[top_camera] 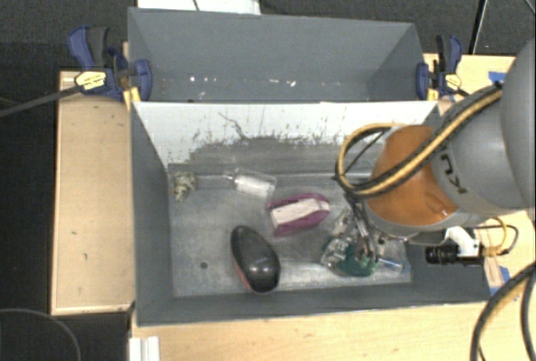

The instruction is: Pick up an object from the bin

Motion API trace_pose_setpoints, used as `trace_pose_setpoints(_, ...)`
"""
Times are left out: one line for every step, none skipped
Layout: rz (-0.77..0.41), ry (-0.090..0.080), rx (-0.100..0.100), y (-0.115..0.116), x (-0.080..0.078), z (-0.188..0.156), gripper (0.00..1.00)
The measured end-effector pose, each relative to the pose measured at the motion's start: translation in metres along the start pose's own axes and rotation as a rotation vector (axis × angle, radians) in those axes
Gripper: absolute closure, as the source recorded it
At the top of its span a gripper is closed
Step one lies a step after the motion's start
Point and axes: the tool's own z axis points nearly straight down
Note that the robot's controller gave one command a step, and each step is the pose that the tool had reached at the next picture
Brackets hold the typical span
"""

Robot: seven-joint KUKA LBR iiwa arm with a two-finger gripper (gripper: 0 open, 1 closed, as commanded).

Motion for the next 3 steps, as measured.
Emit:
trace_pose_setpoints(-0.008,0.01,0.001,0.001,-0.004,-0.091,1.0)
trace_pose_setpoints(-0.017,0.015,0.004,0.002,-0.004,-0.094,1.0)
trace_pose_setpoints(-0.028,0.014,0.003,0.002,-0.006,-0.119,1.0)
